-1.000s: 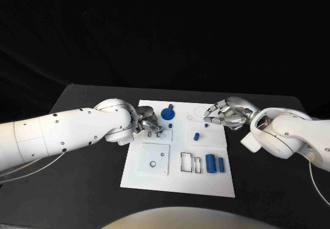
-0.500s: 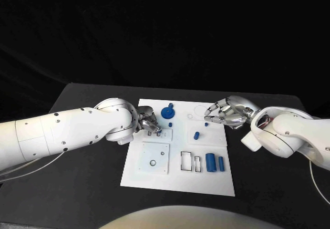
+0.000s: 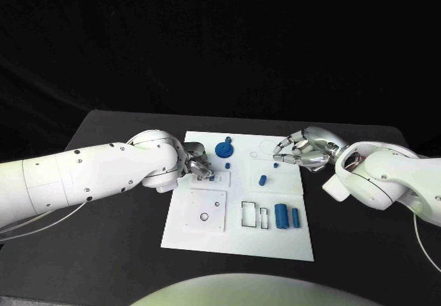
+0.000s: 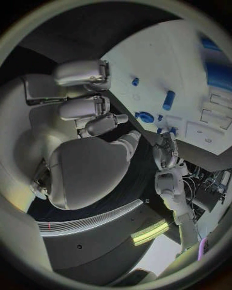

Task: Assemble the parts on the task board

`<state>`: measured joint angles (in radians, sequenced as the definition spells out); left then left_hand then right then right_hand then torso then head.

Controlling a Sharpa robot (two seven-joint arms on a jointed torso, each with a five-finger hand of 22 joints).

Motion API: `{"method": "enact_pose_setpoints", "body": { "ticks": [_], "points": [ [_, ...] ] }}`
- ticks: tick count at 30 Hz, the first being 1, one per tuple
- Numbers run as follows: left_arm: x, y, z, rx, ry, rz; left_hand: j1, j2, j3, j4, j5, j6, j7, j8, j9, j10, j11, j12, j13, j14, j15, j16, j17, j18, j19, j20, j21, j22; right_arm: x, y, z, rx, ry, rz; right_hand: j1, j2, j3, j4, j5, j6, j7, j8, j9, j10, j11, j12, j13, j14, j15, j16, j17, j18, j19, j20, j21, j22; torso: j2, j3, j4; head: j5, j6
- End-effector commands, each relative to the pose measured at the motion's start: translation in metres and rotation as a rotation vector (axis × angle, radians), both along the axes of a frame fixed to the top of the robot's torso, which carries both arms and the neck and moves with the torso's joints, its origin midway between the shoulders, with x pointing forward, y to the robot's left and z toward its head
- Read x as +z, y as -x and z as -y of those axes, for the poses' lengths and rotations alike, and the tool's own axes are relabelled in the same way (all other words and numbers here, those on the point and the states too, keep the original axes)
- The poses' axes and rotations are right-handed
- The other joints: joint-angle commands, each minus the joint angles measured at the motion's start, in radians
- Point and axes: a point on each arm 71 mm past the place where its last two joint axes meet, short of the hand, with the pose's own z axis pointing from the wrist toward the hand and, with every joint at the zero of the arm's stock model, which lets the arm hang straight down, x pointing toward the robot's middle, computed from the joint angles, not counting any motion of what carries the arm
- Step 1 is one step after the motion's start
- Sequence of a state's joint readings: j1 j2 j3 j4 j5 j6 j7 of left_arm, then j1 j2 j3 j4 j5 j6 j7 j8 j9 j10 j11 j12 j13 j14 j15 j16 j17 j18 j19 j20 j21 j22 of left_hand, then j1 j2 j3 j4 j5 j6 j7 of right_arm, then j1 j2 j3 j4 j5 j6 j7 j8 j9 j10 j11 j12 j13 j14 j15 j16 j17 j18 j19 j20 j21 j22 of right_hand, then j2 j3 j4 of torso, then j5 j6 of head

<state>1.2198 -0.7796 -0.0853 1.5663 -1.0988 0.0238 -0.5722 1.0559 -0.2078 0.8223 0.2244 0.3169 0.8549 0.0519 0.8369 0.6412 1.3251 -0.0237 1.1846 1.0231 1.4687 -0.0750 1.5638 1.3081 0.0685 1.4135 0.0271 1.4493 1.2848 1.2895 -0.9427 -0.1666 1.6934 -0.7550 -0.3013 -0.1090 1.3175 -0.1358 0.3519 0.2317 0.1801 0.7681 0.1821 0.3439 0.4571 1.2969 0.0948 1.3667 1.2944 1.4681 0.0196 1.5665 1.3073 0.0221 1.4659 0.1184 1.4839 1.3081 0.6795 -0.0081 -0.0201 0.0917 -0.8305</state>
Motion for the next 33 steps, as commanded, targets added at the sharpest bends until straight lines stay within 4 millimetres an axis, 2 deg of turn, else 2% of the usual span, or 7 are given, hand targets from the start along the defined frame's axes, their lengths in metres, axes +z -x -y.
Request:
{"method": "enact_pose_setpoints", "body": {
  "ticks": [1, 22, 33],
  "points": [
    [-0.0011, 0.0008, 0.0016, -0.017, -0.021, -0.014, -0.002, 0.008, 0.213, -0.219, 0.008, 0.005, -0.002, 0.005, 0.0, 0.007, -0.002, 0.004, 0.001, 0.102, -0.008, 0.006, 0.261, -0.009, 0.008, 0.002, 0.005, 0.002, -0.0006, 0.0009, -0.0012, 0.018, 0.009, -0.001, -0.011, 0.002, -0.003, 0.004, -0.002, -0.008, -0.003, 0.004, 0.002, -0.005, 0.0, -0.003, -0.001, 0.096, -0.002, -0.006, 0.237, 0.006, 0.058, -0.001, -0.004, 0.166, 0.0, 0.0, -0.0001, 0.0, 0.0],
    [-0.0031, -0.0003, 0.0052, -0.041, -0.044, -0.029, -0.005, 0.009, 0.21, -0.22, 0.008, 0.004, -0.002, 0.006, -0.001, 0.007, -0.002, 0.002, -0.002, 0.101, -0.008, 0.005, 0.26, -0.009, 0.008, 0.002, 0.005, 0.002, -0.0007, 0.0013, -0.0017, 0.02, 0.008, -0.002, -0.011, 0.003, -0.003, 0.006, -0.002, -0.007, -0.003, 0.006, 0.002, -0.005, 0.0, -0.002, -0.001, 0.096, -0.003, -0.006, 0.236, 0.006, 0.057, -0.001, -0.005, 0.166, 0.0, 0.0007, 0.0006, 0.0, -0.008],
    [-0.0044, 0.0009, 0.0062, -0.063, -0.061, -0.051, -0.016, 0.014, 0.184, -0.221, 0.006, 0.006, -0.005, 0.014, -0.003, 0.02, -0.004, 0.017, 0.016, 0.102, -0.008, 0.007, 0.263, -0.009, 0.009, 0.002, 0.005, 0.004, -0.0008, 0.0015, -0.0017, 0.021, 0.007, -0.002, -0.011, 0.003, -0.003, 0.006, -0.002, -0.007, -0.003, 0.006, 0.002, -0.005, 0.0, -0.002, -0.001, 0.096, -0.003, -0.006, 0.236, 0.006, 0.057, -0.001, -0.005, 0.166, 0.0, 0.0003, 0.0, -0.001, -0.012]
  ]
}}
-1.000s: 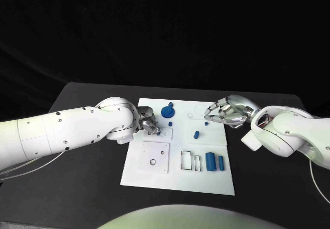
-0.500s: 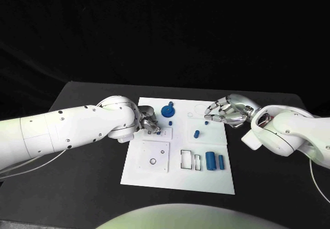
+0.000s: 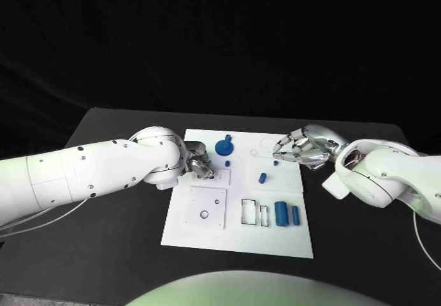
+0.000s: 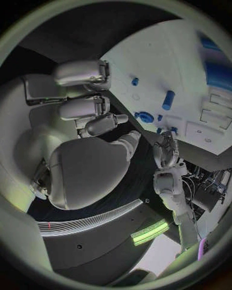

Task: Assemble the parts on the task board

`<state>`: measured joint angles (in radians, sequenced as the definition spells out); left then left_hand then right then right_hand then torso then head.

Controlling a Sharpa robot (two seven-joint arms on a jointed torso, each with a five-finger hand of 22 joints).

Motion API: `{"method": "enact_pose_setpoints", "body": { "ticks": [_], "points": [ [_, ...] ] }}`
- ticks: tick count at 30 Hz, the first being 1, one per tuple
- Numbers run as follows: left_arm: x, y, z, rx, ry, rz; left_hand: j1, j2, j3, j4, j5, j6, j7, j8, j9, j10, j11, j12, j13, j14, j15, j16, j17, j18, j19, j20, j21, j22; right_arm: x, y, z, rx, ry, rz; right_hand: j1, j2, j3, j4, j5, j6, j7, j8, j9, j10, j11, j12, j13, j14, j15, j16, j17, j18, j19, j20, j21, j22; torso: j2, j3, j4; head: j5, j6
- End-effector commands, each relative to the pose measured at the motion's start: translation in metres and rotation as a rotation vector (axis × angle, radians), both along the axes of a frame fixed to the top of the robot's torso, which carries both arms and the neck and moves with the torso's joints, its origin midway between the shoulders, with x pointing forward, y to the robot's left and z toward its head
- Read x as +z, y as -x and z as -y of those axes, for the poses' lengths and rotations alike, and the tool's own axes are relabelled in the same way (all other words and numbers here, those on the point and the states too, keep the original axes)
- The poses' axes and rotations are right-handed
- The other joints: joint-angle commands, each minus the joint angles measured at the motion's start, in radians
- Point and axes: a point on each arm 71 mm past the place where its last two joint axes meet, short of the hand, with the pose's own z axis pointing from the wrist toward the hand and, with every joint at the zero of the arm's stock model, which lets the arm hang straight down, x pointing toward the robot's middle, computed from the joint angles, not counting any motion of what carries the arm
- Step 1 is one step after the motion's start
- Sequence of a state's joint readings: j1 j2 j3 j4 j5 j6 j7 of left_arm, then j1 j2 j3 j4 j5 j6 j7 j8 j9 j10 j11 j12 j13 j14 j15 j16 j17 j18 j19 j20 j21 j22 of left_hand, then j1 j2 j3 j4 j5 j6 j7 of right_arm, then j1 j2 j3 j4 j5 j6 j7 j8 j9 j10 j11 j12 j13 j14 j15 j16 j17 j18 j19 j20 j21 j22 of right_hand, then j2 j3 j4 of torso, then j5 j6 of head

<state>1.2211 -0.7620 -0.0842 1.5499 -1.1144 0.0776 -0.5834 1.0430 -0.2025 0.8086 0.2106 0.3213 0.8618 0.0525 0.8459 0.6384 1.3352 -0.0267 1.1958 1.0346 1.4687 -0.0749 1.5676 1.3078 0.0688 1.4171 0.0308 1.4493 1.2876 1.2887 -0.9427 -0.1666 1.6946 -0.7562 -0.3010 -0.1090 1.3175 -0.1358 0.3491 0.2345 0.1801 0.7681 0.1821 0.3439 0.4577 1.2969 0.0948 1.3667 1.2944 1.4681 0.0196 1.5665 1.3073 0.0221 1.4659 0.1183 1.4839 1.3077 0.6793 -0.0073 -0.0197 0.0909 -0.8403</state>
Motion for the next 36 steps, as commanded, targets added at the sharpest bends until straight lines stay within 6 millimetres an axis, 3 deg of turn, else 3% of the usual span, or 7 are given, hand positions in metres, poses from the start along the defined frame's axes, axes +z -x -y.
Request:
{"method": "enact_pose_setpoints", "body": {
  "ticks": [1, 26, 36],
  "points": [
    [-0.0025, 0.0026, 0.0022, -0.032, -0.022, -0.029, -0.003, 0.009, 0.196, -0.207, 0.002, -0.001, -0.005, 0.005, -0.001, 0.011, -0.001, 0.007, 0.005, 0.102, -0.008, 0.003, 0.263, -0.01, 0.006, -0.002, 0.005, 0.002, -0.0005, 0.0011, -0.0013, 0.019, 0.007, -0.002, -0.011, 0.003, -0.001, 0.003, -0.002, -0.007, -0.003, 0.006, 0.002, -0.005, 0.0, -0.003, -0.001, 0.096, -0.003, -0.006, 0.236, 0.006, 0.057, -0.001, -0.005, 0.166, 0.0, -0.0004, -0.0005, 0.0, -0.002],
    [-0.0021, 0.001, 0.0022, -0.02, -0.014, -0.019, -0.012, 0.023, 0.16, -0.199, -0.005, 0.0, -0.008, 0.009, -0.009, 0.015, -0.002, 0.009, 0.007, 0.102, -0.008, 0.003, 0.263, -0.01, 0.005, -0.002, 0.004, 0.001, -0.0021, 0.0009, -0.0013, 0.019, 0.006, -0.003, -0.011, 0.004, -0.001, 0.005, 0.0, -0.007, -0.004, 0.009, 0.002, -0.005, -0.001, -0.003, -0.002, 0.094, -0.003, -0.008, 0.231, 0.008, 0.055, -0.002, -0.01, 0.161, -0.001, 0.0001, -0.0001, 0.0, -0.005],
    [-0.0025, 0.0, 0.0009, -0.01, -0.007, -0.025, -0.099, 0.018, 0.026, -0.076, -0.018, 0.008, -0.014, 0.007, -0.046, 0.008, -0.004, 0.003, -0.004, 0.102, -0.009, 0.003, 0.263, -0.01, 0.006, -0.003, -0.001, 0.001, -0.0026, 0.0006, -0.0009, 0.017, 0.007, -0.003, -0.011, 0.004, -0.002, 0.006, 0.0, -0.008, -0.004, 0.01, 0.002, -0.006, -0.001, -0.004, -0.003, 0.094, -0.003, -0.008, 0.23, 0.008, 0.054, -0.002, -0.012, 0.159, -0.001, -0.0004, 0.0003, -0.002, -0.006]
  ]
}}
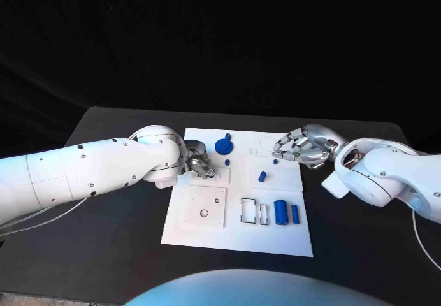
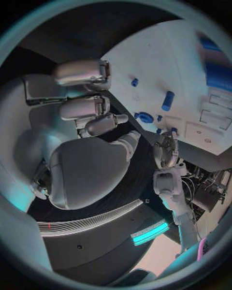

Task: Assemble the parts on the task board

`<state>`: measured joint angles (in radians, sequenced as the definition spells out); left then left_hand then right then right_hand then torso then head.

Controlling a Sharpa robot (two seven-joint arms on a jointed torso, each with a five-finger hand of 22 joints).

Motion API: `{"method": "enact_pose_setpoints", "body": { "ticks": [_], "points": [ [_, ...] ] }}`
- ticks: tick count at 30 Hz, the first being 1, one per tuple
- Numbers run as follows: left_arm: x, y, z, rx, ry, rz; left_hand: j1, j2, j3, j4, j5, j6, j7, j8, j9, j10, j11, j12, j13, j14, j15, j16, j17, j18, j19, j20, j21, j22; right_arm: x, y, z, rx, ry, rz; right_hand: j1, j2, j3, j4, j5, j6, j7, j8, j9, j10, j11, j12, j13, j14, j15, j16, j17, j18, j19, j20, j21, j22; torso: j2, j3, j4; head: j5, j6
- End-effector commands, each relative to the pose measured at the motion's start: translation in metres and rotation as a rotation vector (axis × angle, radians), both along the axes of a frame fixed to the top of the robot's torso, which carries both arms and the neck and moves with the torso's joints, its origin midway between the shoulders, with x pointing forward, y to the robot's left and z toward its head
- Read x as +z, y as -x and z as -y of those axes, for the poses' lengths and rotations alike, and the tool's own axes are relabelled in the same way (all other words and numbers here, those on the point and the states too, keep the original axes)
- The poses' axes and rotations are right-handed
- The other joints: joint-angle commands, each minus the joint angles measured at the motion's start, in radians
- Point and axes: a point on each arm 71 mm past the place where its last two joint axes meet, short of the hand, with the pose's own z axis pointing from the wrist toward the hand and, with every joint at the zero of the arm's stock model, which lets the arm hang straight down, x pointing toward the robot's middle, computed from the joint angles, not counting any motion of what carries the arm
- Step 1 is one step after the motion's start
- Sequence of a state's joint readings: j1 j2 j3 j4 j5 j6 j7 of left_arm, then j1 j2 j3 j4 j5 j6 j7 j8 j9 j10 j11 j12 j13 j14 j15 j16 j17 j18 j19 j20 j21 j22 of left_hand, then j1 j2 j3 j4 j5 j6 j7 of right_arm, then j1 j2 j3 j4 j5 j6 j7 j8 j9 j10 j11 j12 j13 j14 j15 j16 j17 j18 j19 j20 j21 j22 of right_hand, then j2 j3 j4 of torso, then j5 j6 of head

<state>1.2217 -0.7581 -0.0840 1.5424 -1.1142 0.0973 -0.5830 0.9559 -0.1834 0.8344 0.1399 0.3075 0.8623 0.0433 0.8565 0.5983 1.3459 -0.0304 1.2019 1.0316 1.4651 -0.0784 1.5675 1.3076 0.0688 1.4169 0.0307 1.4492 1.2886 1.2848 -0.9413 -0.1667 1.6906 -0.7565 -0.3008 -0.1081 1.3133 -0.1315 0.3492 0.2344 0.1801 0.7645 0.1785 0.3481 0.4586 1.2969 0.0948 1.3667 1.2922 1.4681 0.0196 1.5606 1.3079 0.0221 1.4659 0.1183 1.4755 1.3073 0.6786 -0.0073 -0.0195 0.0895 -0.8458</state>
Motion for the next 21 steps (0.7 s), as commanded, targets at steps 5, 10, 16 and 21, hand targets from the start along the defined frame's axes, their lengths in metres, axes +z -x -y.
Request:
{"method": "enact_pose_setpoints", "body": {
  "ticks": [5, 10, 16, 21],
  "points": [
    [-0.0018, 0.0005, 0.0005, 0.001, 0.003, -0.015, -0.021, 0.0, -0.043, 0.027, -0.005, 0.012, -0.005, -0.005, -0.017, -0.004, -0.001, -0.002, -0.001, 0.106, -0.006, 0.003, 0.263, -0.01, 0.007, -0.003, -0.002, 0.001, -0.0008, 0.0007, -0.0012, 0.019, 0.006, -0.001, -0.007, 0.0, -0.002, 0.006, 0.0, -0.004, 0.0, 0.006, 0.001, -0.006, -0.001, -0.004, -0.001, 0.094, -0.003, -0.003, 0.229, 0.008, 0.054, -0.002, -0.003, 0.16, 0.0, -0.0004, -0.0004, 0.0, -0.003],
    [-0.0019, 0.0003, 0.0003, 0.002, 0.003, -0.016, -0.023, -0.001, -0.069, 0.046, -0.005, 0.015, -0.005, -0.005, -0.024, -0.005, -0.001, -0.001, -0.001, 0.106, -0.006, 0.003, 0.263, -0.01, 0.007, -0.003, -0.002, 0.002, -0.001, 0.0008, -0.001, 0.018, 0.006, -0.002, -0.007, 0.0, -0.002, 0.006, 0.0, -0.004, 0.0, 0.006, 0.001, -0.006, -0.001, -0.004, -0.001, 0.094, -0.003, -0.003, 0.229, 0.008, 0.054, -0.002, -0.003, 0.16, -0.001, -0.0008, -0.0002, -0.001, -0.004],
    [-0.0018, 0.0, 0.0002, 0.006, 0.005, -0.014, -0.025, 0.0, -0.091, 0.065, -0.005, 0.017, -0.005, -0.006, -0.031, -0.005, 0.0, -0.001, -0.001, 0.106, -0.006, 0.003, 0.263, -0.01, 0.007, -0.003, -0.003, 0.001, -0.0012, 0.0009, -0.0009, 0.018, 0.005, -0.001, -0.007, 0.001, -0.002, 0.007, 0.0, -0.005, 0.0, 0.007, 0.002, -0.006, -0.001, -0.004, -0.001, 0.093, -0.003, -0.003, 0.227, 0.008, 0.054, -0.002, -0.004, 0.159, 0.0, -0.0004, -0.0002, -0.001, -0.004],
    [-0.0019, -0.0003, -0.0001, 0.007, 0.005, -0.014, -0.026, -0.002, -0.122, 0.088, -0.005, 0.02, -0.004, -0.006, -0.039, -0.006, 0.0, -0.001, -0.001, 0.106, -0.005, 0.003, 0.263, -0.01, 0.008, -0.002, -0.002, 0.003, -0.0016, 0.0009, -0.0009, 0.019, 0.004, -0.002, -0.007, 0.001, -0.002, 0.007, 0.0, -0.005, 0.0, 0.007, 0.002, -0.006, -0.001, -0.004, -0.001, 0.093, -0.003, -0.003, 0.227, 0.008, 0.054, -0.002, -0.004, 0.159, 0.0, -0.0006, -0.0001, -0.001, -0.004]
  ]
}}
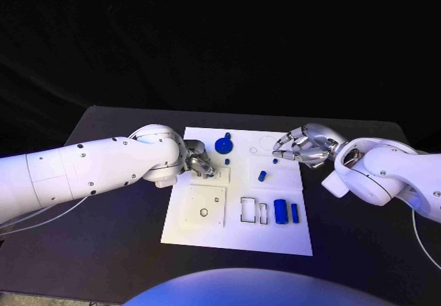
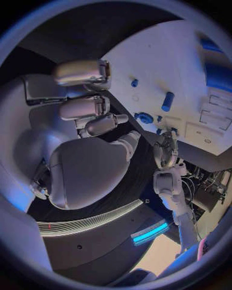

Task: Assemble the parts on the task board

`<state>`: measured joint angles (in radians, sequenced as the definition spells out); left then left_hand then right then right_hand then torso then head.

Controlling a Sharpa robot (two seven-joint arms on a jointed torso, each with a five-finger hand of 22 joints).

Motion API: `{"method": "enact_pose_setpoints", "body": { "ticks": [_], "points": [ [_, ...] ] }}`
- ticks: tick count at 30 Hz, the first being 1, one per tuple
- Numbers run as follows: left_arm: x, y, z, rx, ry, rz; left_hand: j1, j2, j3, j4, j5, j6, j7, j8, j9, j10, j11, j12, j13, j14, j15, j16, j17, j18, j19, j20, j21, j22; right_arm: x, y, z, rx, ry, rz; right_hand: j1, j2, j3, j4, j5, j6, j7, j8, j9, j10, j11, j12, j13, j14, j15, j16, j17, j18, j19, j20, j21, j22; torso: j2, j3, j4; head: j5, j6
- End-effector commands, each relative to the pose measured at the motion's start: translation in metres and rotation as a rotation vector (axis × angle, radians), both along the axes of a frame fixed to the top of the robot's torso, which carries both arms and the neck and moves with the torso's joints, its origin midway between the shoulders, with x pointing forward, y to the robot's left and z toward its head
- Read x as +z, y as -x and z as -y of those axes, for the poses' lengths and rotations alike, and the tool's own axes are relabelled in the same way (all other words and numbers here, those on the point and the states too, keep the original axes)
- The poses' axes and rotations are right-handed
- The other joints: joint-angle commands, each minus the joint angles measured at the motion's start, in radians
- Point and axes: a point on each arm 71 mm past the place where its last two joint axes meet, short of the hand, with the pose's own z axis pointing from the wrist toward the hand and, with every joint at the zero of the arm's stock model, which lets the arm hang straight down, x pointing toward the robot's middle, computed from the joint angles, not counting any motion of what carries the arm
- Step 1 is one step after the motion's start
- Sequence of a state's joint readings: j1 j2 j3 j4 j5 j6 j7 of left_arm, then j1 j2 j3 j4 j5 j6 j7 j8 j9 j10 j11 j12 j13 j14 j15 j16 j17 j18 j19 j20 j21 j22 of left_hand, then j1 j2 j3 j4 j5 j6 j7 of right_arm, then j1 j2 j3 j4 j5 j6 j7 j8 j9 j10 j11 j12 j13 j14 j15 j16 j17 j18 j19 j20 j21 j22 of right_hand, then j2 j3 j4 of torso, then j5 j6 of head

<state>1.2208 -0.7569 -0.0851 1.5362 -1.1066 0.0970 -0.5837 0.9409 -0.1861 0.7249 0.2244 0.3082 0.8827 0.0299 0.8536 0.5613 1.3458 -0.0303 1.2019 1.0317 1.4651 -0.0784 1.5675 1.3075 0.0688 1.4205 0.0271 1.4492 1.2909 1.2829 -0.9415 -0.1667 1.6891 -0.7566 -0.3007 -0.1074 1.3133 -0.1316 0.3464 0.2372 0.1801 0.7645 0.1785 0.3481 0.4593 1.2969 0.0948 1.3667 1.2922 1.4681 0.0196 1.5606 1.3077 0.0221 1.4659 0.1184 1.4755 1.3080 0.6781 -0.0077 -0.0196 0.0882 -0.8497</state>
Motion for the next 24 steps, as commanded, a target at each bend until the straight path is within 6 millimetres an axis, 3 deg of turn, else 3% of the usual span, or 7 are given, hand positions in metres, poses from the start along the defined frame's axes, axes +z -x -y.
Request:
{"method": "enact_pose_setpoints", "body": {
  "ticks": [1, 11, 24],
  "points": [
    [-0.0005, 0.0004, 0.001, 0.0, 0.004, -0.007, -0.011, 0.0, -0.017, 0.007, -0.005, 0.0, 0.009, -0.003, -0.004, -0.006, 0.0, -0.001, -0.001, 0.106, -0.005, 0.003, 0.263, -0.01, 0.005, 0.001, -0.003, 0.001, -0.0007, 0.0009, -0.0014, 0.02, 0.004, 0.0, -0.007, 0.001, 0.001, 0.004, 0.0, -0.005, 0.0, 0.007, 0.001, -0.006, -0.001, -0.004, -0.001, 0.093, -0.003, -0.003, 0.228, 0.008, 0.054, -0.002, -0.004, 0.158, 0.0, -0.0002, 0.0001, 0.0, 0.0],
    [-0.0006, -0.0003, 0.0, 0.005, 0.003, -0.006, -0.014, -0.001, -0.097, 0.064, -0.005, 0.006, 0.01, -0.002, -0.021, -0.004, 0.001, 0.003, 0.003, 0.106, -0.004, 0.003, 0.263, -0.011, 0.006, 0.002, -0.003, 0.004, -0.001, 0.0009, -0.0012, 0.019, 0.004, -0.001, -0.007, 0.002, 0.001, 0.006, -0.001, -0.005, 0.0, 0.008, 0.001, -0.007, -0.001, -0.004, -0.001, 0.092, -0.004, -0.005, 0.223, 0.01, 0.051, -0.002, -0.009, 0.153, 0.0, -0.0004, -0.0003, 0.0, 0.0],
    [-0.0007, -0.0006, -0.0008, 0.008, 0.004, -0.005, -0.024, -0.001, -0.136, 0.067, -0.006, 0.009, 0.009, -0.001, -0.028, -0.001, 0.001, 0.006, 0.007, 0.106, -0.004, 0.003, 0.263, -0.011, 0.007, 0.002, -0.003, 0.005, -0.0013, 0.001, -0.0008, 0.02, 0.004, -0.002, -0.008, 0.002, 0.0, 0.007, -0.003, -0.006, 0.0, 0.008, 0.001, -0.006, -0.001, -0.004, -0.001, 0.092, -0.004, -0.005, 0.223, 0.01, 0.051, -0.002, -0.009, 0.153, 0.0, -0.0002, -0.0002, 0.0, -0.001]
  ]
}}
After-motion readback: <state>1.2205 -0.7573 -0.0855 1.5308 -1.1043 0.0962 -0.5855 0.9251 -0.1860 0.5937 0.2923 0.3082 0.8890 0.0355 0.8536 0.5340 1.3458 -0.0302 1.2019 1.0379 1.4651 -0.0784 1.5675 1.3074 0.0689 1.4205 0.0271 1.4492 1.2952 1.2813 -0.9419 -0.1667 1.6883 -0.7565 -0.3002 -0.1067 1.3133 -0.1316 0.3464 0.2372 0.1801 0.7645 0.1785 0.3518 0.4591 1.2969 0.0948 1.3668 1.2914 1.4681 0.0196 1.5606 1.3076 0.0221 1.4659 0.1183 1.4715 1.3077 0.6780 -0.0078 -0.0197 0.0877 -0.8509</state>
